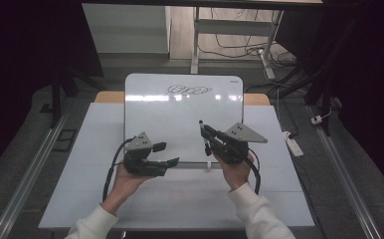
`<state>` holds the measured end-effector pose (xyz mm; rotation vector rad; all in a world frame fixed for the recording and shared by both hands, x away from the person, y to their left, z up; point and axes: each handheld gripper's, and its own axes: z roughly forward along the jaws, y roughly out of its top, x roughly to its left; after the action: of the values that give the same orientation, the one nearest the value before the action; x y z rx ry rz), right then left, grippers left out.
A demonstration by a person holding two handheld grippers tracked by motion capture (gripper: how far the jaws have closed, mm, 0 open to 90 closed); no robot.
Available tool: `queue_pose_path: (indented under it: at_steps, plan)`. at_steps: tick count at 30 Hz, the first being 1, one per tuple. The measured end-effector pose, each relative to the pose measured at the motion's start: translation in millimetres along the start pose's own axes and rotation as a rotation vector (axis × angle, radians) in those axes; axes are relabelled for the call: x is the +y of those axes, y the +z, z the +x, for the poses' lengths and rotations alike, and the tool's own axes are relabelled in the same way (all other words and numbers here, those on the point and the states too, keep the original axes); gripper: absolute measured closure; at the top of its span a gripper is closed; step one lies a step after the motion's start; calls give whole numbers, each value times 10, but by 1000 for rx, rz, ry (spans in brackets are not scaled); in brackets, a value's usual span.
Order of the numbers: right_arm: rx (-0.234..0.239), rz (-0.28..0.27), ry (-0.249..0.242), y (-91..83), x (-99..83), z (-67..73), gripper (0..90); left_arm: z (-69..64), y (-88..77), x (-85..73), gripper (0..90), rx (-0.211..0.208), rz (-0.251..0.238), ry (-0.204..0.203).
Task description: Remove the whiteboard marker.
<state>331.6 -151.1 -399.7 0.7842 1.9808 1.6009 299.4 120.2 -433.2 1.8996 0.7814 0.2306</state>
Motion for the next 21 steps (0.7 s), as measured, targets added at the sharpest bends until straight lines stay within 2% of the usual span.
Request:
queue_pose_path:
  at_steps: [1,2,3,7,13,21]
  plan:
    - [7,0,-1,-9,-12,21,806,0,0,0,284,0,0,0]
    - [12,0,-7,-12,-22,38,806,-36,85,45,290,-24,5,-1]
    - [21,4,-5,-17,-30,57,805,-36,85,45,299,-24,5,-1]
    - [47,9,-20,-18,-47,132,805,-82,239,103,340,-69,20,1]
    - [85,27,-31,31,-82,210,805,-75,445,137,377,-114,54,-10]
    - [110,46,-59,89,-122,287,805,-42,544,130,490,-159,83,-24]
